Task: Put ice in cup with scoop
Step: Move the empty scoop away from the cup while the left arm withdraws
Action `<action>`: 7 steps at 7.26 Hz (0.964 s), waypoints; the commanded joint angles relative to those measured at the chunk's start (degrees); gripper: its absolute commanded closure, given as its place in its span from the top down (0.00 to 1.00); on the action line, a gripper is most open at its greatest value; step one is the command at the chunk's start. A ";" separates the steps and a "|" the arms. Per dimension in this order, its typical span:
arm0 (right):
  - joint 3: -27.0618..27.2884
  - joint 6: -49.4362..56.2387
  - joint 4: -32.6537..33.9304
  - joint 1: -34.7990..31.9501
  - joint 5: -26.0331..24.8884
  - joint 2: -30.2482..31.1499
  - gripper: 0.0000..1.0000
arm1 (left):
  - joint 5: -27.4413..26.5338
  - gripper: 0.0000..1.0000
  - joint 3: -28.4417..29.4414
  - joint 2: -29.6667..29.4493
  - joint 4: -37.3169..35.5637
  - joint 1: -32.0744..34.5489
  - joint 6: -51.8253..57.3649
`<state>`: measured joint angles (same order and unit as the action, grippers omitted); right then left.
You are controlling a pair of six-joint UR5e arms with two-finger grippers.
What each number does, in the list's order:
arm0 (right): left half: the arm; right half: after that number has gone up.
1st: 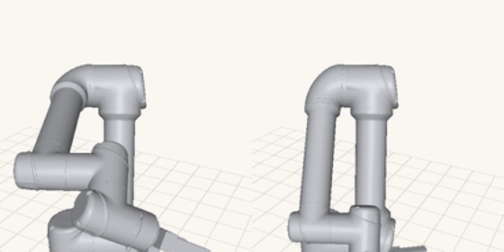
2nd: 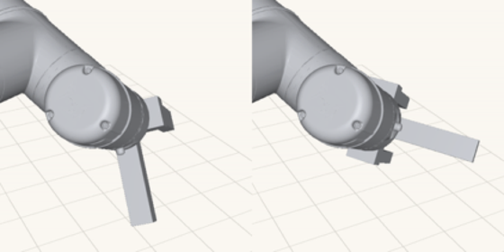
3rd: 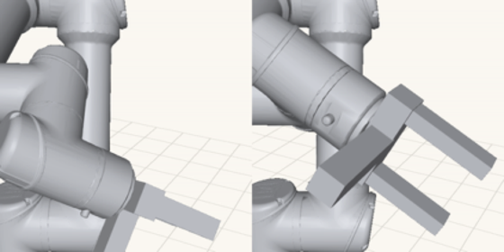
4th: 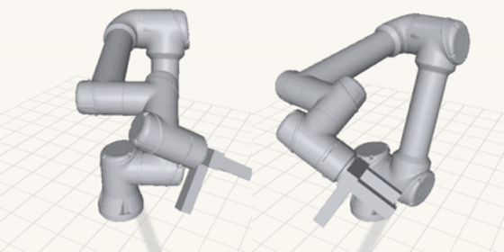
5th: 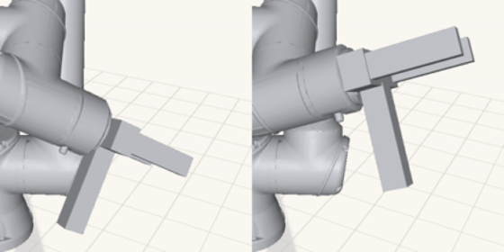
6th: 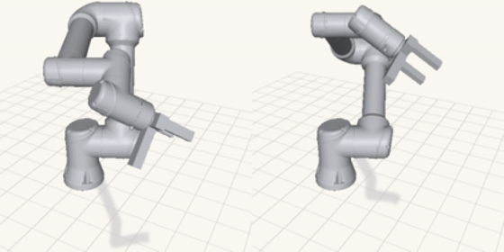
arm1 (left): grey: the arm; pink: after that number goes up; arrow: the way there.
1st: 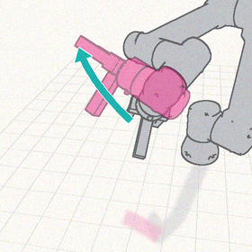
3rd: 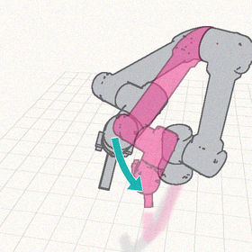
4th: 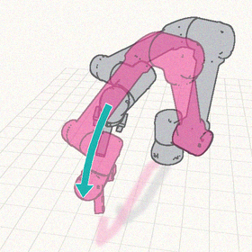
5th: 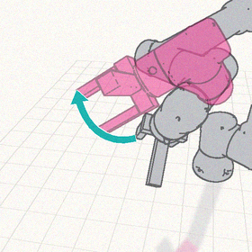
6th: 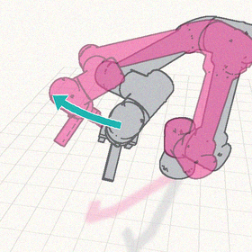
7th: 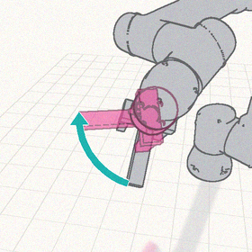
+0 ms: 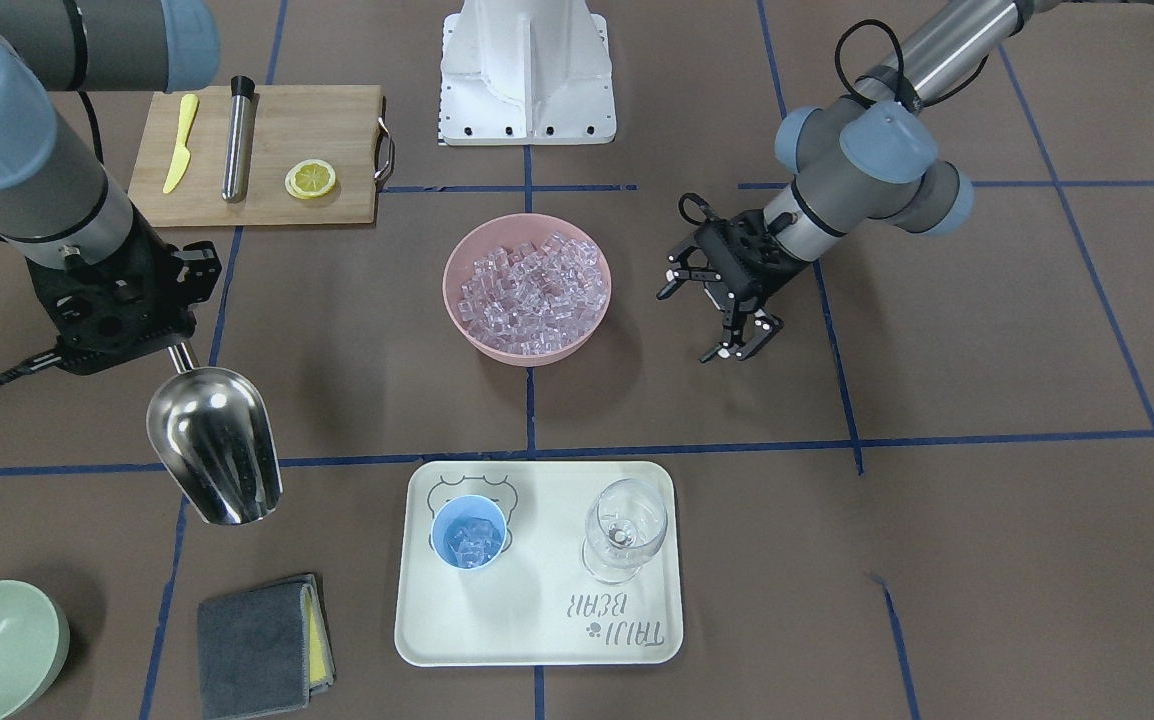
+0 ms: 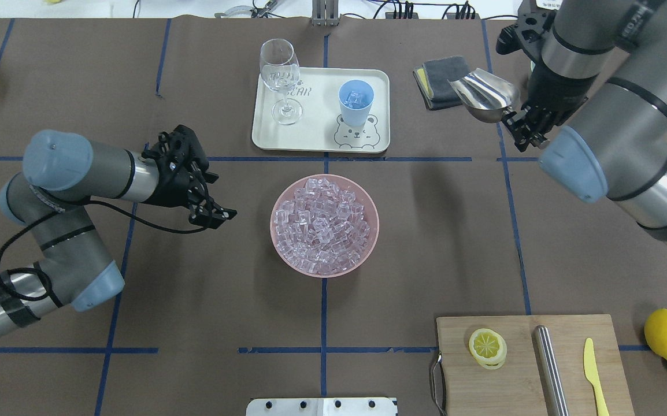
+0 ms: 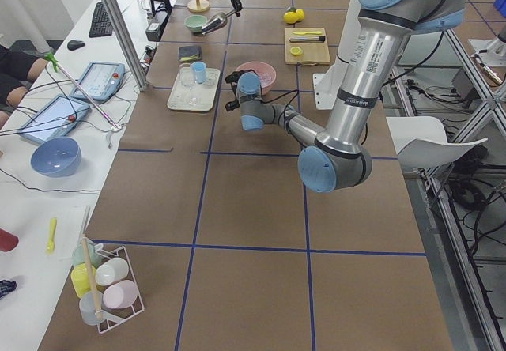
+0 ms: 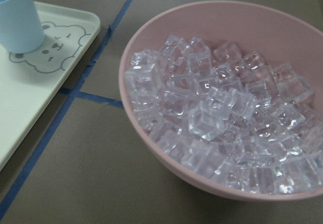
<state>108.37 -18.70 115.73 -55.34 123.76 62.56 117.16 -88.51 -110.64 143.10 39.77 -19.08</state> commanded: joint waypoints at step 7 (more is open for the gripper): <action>2.81 -29.63 -38.19 9.54 -6.86 30.24 0.00 | 12.21 1.00 -15.01 14.65 -34.64 19.44 -1.31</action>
<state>111.30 -46.05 79.80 -48.24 117.77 91.33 128.94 -101.68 -98.83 108.59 56.90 -19.83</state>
